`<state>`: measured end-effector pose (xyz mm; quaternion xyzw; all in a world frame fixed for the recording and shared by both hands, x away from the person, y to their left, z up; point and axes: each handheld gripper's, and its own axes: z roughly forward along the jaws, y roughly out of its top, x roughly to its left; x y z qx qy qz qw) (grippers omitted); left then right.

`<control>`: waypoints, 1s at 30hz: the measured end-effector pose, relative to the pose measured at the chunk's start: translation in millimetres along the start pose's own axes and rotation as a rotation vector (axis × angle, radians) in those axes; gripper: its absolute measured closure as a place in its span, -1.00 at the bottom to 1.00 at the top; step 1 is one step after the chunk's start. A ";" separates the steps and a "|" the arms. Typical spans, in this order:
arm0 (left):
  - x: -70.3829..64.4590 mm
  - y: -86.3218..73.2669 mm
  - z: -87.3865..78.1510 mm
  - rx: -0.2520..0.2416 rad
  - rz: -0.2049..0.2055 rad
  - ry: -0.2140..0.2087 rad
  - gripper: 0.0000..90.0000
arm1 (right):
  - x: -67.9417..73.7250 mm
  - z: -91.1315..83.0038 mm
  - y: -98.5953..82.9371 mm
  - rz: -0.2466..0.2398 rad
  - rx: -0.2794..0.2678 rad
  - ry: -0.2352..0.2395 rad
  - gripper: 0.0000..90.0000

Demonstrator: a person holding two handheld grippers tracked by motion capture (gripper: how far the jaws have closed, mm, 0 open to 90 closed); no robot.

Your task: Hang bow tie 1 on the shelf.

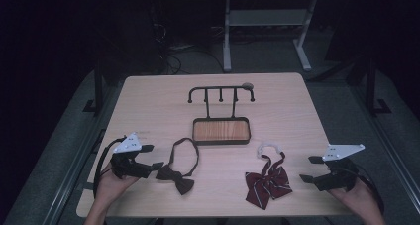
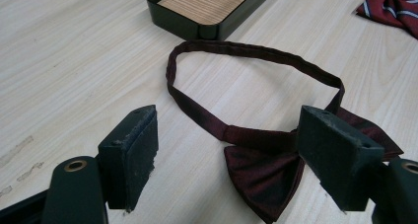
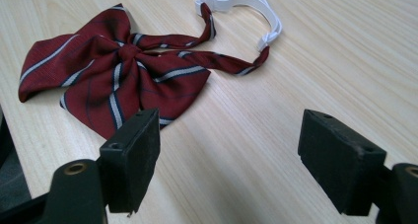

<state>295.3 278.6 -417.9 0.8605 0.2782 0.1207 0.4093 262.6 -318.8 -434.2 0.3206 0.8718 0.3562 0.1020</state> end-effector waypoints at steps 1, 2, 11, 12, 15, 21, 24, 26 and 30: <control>-0.1 -0.1 0.2 0.002 0.003 0.000 -0.47 | 0.0 0.5 0.9 -0.007 0.000 0.004 -0.48; -0.5 0.0 0.6 0.001 0.002 0.000 -0.47 | 0.4 1.1 1.7 -0.007 0.001 0.007 -0.48; -1.0 -0.3 -0.3 -0.002 0.001 -0.005 -0.47 | 4.2 4.4 10.7 -0.036 0.016 0.021 -0.47; -1.0 -0.4 -0.4 0.001 0.002 -0.004 -0.47 | 4.5 5.2 13.6 -0.044 0.019 0.026 -0.46; -1.9 -0.4 -1.3 -0.003 0.003 0.000 -0.47 | 4.0 7.1 23.8 -0.062 0.024 0.040 -0.46; -2.1 -0.4 -1.1 -0.002 0.005 0.003 -0.47 | 2.7 18.4 45.1 -0.102 0.064 0.094 -0.36; -1.5 -0.5 -0.8 0.000 0.005 0.000 -0.47 | 2.1 21.5 51.7 -0.110 0.085 0.096 -0.34; -1.1 -0.6 -1.1 0.002 0.004 -0.002 -0.47 | -0.7 26.2 59.9 -0.114 0.110 0.108 -0.33; -1.5 -0.5 -1.4 -0.002 0.006 -0.002 -0.47 | -4.7 30.7 68.5 -0.110 0.133 0.110 -0.30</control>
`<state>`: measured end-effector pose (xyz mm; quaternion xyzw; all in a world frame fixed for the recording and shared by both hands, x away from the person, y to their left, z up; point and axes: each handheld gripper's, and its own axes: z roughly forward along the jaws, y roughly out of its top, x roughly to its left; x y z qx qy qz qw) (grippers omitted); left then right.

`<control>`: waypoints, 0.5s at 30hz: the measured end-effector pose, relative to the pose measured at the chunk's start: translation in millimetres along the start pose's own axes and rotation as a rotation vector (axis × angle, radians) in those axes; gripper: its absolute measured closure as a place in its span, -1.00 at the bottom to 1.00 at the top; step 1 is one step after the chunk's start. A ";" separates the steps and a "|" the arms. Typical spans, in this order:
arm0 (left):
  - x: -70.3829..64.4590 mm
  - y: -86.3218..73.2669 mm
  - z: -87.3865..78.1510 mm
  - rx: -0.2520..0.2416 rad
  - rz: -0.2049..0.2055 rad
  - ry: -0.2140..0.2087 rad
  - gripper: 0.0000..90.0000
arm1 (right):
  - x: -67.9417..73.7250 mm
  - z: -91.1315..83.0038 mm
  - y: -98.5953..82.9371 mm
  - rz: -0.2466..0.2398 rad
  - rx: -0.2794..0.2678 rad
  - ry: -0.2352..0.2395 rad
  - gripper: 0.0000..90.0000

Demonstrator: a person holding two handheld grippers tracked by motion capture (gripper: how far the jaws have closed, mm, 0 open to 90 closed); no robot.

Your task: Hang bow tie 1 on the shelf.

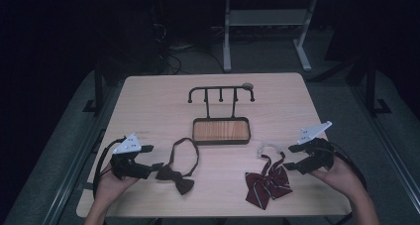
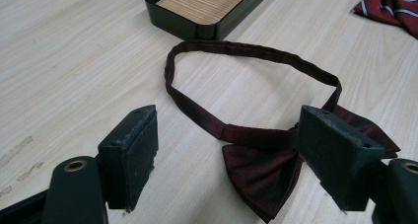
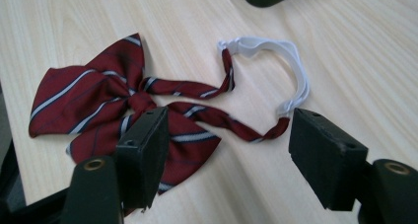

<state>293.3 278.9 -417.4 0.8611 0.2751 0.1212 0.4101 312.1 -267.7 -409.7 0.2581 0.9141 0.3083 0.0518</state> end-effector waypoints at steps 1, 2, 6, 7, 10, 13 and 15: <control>0.0 0.0 -0.1 -0.001 0.000 0.000 -0.47 | -1.4 1.0 2.3 -0.002 0.005 0.004 -0.27; -0.1 0.1 -0.2 -0.002 -0.001 0.000 -0.47 | -2.7 2.2 4.5 -0.004 0.008 0.007 -0.26; 0.2 0.1 -0.5 -0.003 0.001 0.002 -0.47 | -9.5 8.0 13.1 -0.011 0.035 0.021 -0.21; 0.2 0.1 -0.5 -0.003 0.001 0.002 -0.47 | -9.5 8.0 13.1 -0.011 0.035 0.021 -0.21; 0.4 0.1 -0.5 -0.003 0.002 0.001 -0.47 | -15.0 12.1 18.5 -0.018 0.051 0.030 -0.17; 0.5 0.0 -0.5 -0.003 0.002 0.000 -0.47 | -18.9 15.4 20.0 -0.005 0.047 0.044 -0.16; 0.2 0.0 -0.2 -0.003 -0.001 -0.002 -0.47 | -21.9 18.2 20.6 -0.006 0.060 0.044 -0.14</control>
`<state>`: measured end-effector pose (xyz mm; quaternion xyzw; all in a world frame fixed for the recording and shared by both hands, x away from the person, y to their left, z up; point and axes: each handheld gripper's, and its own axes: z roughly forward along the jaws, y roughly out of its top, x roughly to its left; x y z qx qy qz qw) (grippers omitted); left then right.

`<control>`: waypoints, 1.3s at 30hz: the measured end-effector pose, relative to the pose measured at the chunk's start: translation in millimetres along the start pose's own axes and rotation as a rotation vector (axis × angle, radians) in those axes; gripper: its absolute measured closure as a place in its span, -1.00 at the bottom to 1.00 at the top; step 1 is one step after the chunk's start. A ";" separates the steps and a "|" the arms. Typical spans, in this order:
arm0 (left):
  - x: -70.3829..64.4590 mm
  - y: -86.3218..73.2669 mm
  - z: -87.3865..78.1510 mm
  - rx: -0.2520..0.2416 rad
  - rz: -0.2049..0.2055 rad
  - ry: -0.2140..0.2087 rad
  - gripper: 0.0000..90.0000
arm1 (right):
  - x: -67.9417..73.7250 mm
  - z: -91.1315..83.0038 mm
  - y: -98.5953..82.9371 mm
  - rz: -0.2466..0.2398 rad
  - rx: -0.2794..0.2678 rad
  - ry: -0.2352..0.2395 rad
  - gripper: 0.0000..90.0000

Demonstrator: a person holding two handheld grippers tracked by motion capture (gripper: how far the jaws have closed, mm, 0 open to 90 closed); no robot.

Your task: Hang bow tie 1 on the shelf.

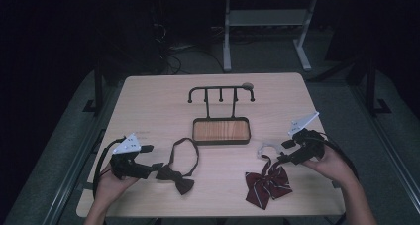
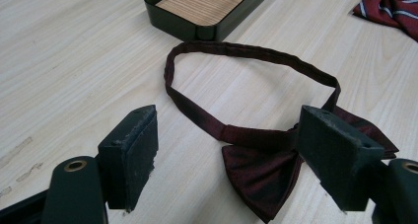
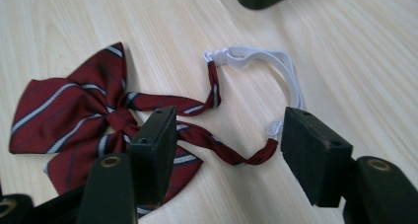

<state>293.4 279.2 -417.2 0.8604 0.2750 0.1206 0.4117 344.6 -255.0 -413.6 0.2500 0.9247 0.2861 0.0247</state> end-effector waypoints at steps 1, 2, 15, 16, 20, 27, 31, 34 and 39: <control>0.0 0.0 0.1 0.000 0.000 0.000 -0.47 | -1.2 1.1 1.0 -0.001 0.008 0.003 -0.14; 0.0 0.0 0.2 0.001 -0.001 -0.001 -0.47 | -2.5 2.0 2.1 -0.006 0.011 0.001 -0.14; 0.0 0.0 0.1 0.000 0.000 0.000 -0.47 | -18.4 15.7 9.8 0.016 0.079 -0.001 -0.04; -0.1 0.1 0.0 0.000 0.000 0.000 -0.47 | -19.9 19.7 10.2 0.019 0.097 -0.006 -0.02; -0.1 0.0 0.0 -0.001 -0.001 0.000 -0.47 | -24.2 24.9 10.3 0.017 0.123 -0.020 0.03; -0.6 0.0 0.3 -0.007 -0.007 -0.001 -0.47 | -28.7 32.1 9.2 0.038 0.167 -0.032 0.18; -0.4 0.1 0.0 -0.008 -0.005 0.000 -0.47 | -30.9 35.2 8.5 0.043 0.190 -0.040 0.29; -0.6 0.2 0.0 -0.008 -0.003 0.000 -0.47 | -31.3 37.7 7.9 0.046 0.214 -0.038 0.41; -0.4 0.1 -0.3 -0.008 -0.004 0.000 -0.47 | -30.0 39.1 8.8 0.030 0.222 -0.034 0.56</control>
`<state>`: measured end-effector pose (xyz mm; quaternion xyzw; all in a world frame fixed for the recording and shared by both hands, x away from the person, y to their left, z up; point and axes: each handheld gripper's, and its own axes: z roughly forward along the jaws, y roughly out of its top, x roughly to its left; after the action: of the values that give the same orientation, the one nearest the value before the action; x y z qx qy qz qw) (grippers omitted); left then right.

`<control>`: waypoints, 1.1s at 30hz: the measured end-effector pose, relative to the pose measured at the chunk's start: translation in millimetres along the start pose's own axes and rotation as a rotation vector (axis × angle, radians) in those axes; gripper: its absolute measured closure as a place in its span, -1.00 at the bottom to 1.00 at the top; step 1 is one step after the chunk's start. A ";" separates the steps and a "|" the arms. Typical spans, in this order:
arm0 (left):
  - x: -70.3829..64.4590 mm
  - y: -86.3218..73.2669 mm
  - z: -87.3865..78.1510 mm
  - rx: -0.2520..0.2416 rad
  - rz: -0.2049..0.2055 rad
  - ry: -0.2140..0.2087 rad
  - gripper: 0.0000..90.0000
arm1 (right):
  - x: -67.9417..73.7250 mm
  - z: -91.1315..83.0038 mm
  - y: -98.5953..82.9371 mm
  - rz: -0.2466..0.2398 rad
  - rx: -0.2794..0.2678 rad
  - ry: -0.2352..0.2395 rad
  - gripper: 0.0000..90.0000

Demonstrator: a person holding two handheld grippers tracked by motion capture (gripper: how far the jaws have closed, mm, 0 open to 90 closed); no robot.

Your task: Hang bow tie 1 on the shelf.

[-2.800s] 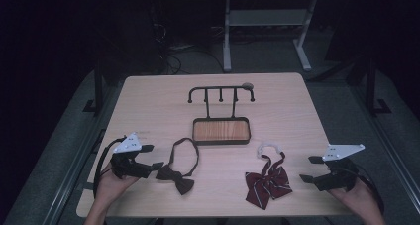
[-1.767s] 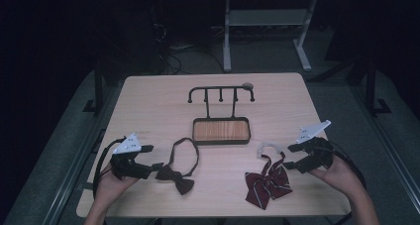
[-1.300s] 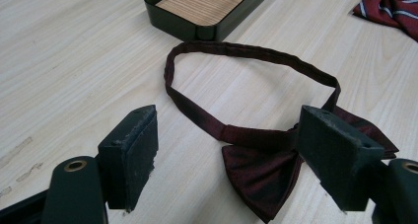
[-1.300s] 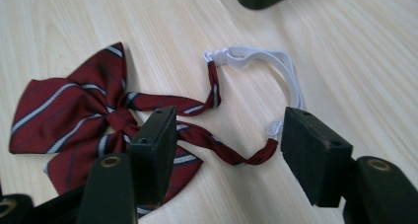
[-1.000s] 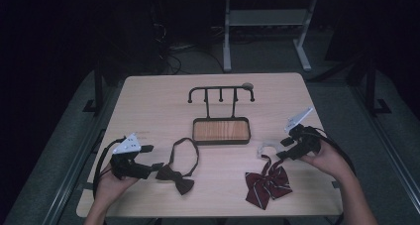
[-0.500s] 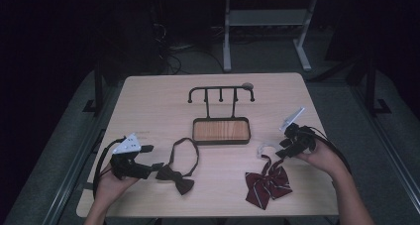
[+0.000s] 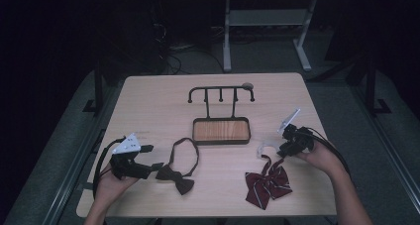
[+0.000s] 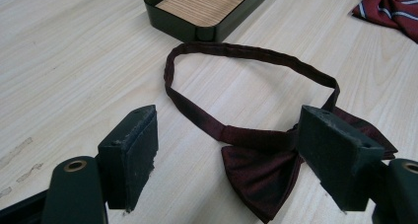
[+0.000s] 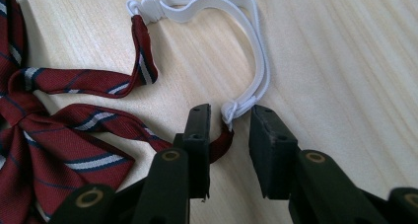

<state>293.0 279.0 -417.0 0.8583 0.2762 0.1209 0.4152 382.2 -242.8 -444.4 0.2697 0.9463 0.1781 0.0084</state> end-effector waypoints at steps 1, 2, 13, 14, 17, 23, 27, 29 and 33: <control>-0.1 0.0 -0.1 -0.001 -0.001 0.000 -0.47 | 0.2 0.0 0.1 0.000 0.000 0.000 0.58; -0.4 0.0 -0.2 -0.002 -0.003 0.000 -0.47 | 0.2 0.0 0.2 -0.001 0.001 0.000 0.60; -0.6 0.1 -0.5 -0.004 -0.004 0.000 -0.47 | 3.2 -2.5 -0.8 -0.022 0.009 0.024 0.89; -0.6 0.2 -0.4 -0.005 -0.003 0.000 -0.47 | 3.6 -2.8 -0.9 -0.024 0.008 0.026 0.90; -0.6 0.2 -0.2 -0.005 -0.004 0.000 -0.47 | 4.4 -4.5 -1.2 -0.030 0.002 0.045 0.92; -1.1 0.3 -0.4 -0.006 -0.004 0.001 -0.47 | 7.8 -12.8 2.5 -0.039 0.008 0.058 0.94; -0.7 0.5 -0.8 -0.007 -0.002 0.000 -0.47 | 11.4 -21.7 7.4 -0.055 -0.006 0.073 0.94; -0.9 0.5 -0.6 -0.007 0.000 0.001 -0.47 | 13.1 -25.2 9.2 -0.060 -0.006 0.074 0.94; -0.9 0.6 -0.6 -0.007 0.004 0.001 -0.47 | 15.7 -31.6 12.5 -0.071 -0.015 0.081 0.94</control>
<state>292.3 278.6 -416.1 0.8572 0.2744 0.1232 0.4180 371.6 -235.4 -409.2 0.2282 0.9535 0.1956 -0.0216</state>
